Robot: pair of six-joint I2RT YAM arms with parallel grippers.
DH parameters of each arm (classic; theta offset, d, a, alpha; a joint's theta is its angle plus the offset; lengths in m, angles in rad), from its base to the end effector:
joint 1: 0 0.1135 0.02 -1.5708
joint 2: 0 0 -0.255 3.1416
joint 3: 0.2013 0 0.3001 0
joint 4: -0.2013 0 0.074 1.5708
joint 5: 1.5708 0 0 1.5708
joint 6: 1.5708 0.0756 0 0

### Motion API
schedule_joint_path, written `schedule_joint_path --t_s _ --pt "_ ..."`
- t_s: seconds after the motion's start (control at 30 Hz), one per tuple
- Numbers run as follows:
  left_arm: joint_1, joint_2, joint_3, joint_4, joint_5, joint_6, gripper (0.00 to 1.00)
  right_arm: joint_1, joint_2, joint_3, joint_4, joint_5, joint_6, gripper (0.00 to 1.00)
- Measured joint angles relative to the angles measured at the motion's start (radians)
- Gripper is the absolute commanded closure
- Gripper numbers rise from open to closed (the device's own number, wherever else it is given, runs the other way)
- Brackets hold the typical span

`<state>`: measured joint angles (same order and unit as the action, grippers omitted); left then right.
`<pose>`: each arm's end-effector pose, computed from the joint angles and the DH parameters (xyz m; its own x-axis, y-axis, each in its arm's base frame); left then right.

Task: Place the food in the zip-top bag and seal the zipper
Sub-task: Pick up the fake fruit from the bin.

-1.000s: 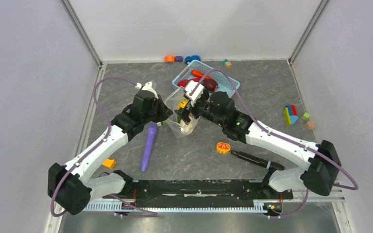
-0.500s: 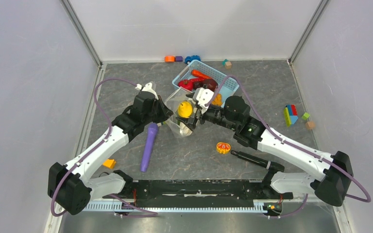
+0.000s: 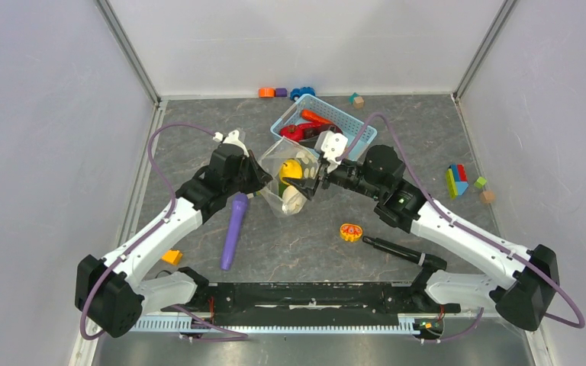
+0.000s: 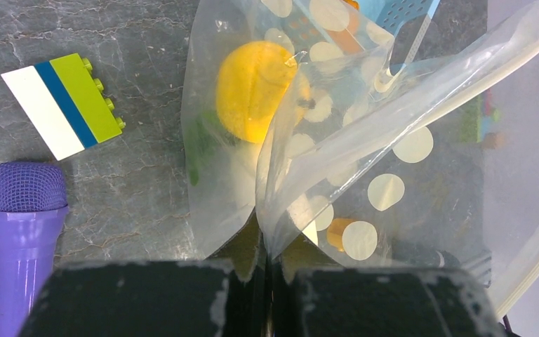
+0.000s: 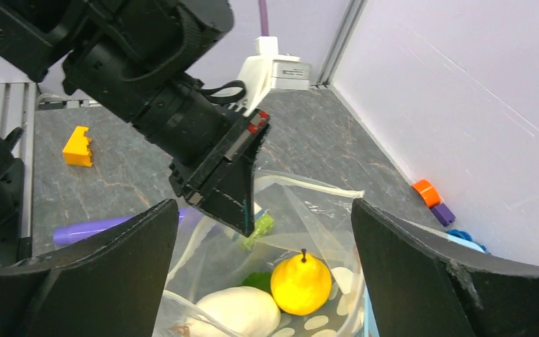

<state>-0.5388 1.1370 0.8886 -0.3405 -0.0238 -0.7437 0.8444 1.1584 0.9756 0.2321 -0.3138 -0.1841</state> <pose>0.2902 -0.1714 0.2477 -0.6867 -0.3780 -0.6209 0.0423 0.8319 -0.5532 0.2240 0.2873 0.3599 0.1998 -0.0372 -0.9791 -0.8944 0.4012 -0.1978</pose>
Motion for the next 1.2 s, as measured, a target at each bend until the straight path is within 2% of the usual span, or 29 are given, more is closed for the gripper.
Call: schedule_joint_path --t_s 0.2,0.4,0.73,0.93,1.2 --pt "0.0 0.014 0.0 0.006 0.007 0.0 0.98 -0.086 0.001 0.014 0.003 0.007 0.05 0.02" --pt "0.0 0.029 0.0 0.008 0.025 0.0 0.98 -0.244 0.031 0.068 0.014 0.033 0.186 0.02" --pt "0.0 0.028 0.0 0.01 0.026 0.0 0.98 -0.443 0.238 0.153 0.008 0.025 0.393 0.02" --pt "0.0 0.028 0.0 0.006 0.023 0.0 0.98 -0.492 0.374 0.196 -0.018 0.022 0.445 0.02" --pt "0.0 0.019 0.0 -0.004 0.017 0.0 0.98 -0.501 0.533 0.273 -0.061 0.132 0.425 0.02"
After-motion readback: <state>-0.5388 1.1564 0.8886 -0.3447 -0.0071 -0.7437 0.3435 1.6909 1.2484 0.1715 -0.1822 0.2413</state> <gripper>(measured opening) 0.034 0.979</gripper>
